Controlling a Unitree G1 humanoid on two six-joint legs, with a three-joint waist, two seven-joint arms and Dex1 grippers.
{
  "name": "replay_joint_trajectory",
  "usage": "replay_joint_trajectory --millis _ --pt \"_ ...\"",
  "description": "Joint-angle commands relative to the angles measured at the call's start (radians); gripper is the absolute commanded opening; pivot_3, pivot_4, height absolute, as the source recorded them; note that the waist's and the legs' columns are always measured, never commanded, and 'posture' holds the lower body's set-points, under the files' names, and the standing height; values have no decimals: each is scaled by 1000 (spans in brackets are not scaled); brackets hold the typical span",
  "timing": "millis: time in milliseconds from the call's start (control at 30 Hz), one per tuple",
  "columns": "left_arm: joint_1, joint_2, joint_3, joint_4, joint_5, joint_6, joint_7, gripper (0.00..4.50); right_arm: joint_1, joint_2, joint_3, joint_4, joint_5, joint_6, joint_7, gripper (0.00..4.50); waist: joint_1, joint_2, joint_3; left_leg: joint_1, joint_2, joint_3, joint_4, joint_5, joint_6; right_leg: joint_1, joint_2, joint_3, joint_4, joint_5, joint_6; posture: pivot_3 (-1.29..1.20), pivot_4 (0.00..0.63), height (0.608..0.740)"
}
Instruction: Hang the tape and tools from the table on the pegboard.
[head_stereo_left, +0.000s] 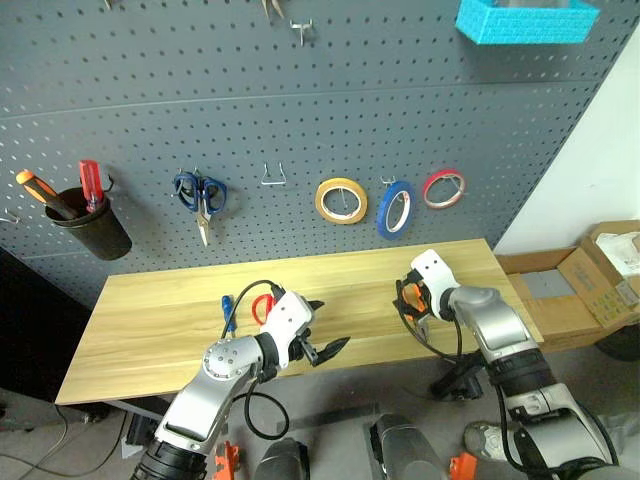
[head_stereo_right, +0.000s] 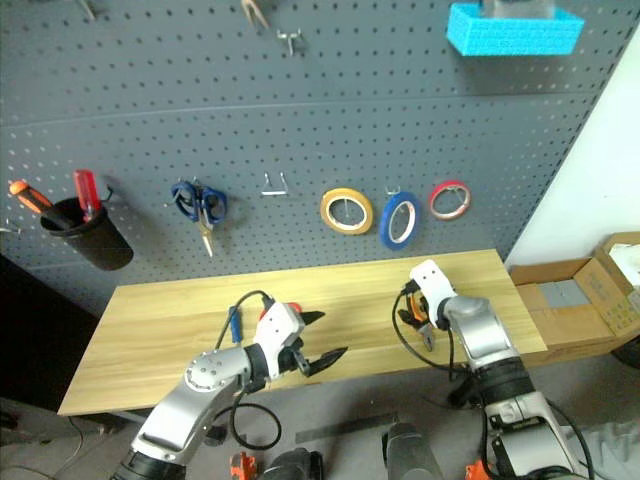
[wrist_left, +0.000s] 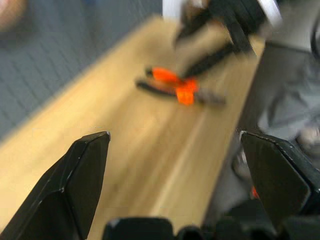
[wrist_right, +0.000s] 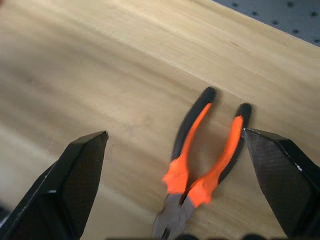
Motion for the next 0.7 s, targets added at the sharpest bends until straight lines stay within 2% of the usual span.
replay_joint_trajectory --millis 33,100,133,233,400,700 --pt "0 5 -12 -12 14 -48 -15 4500 -39 -23 -13 58 -17 -11 -54 4474 11 0 9 -2 0 0 -1 0 0 -1 -1 0 -1 0 0 -140 256 740" --pt "-3 -2 -7 -16 8 -43 -13 4500 -53 -18 -31 86 -3 25 -76 4474 22 1 10 -15 0 0 -2 -1 1 -15 -1 -1 1 2 5 -137 259 740" --pt "-5 -4 -5 -14 8 -43 -13 4500 -60 -13 -43 100 7 46 -89 4474 25 2 10 -22 0 0 -1 -1 1 -21 -1 -1 1 5 1 -136 261 740" --pt "-6 -5 0 -10 9 -44 -12 4500 -68 -1 -56 122 20 78 -113 4474 32 3 14 -35 -1 0 0 -2 2 -33 -6 -2 3 6 1 -130 261 740" --pt "7 0 15 -23 6 -42 -9 4500 -64 18 -66 111 36 143 -137 4474 35 3 22 -34 -1 0 -1 -3 4 -32 -6 -1 -1 6 2 -119 258 740" --pt "23 -8 18 -82 -8 -3 11 4500 -103 17 -57 279 38 36 -167 4474 41 3 33 -33 -1 2 1 -2 5 -31 -4 -2 0 6 6 -102 271 740"
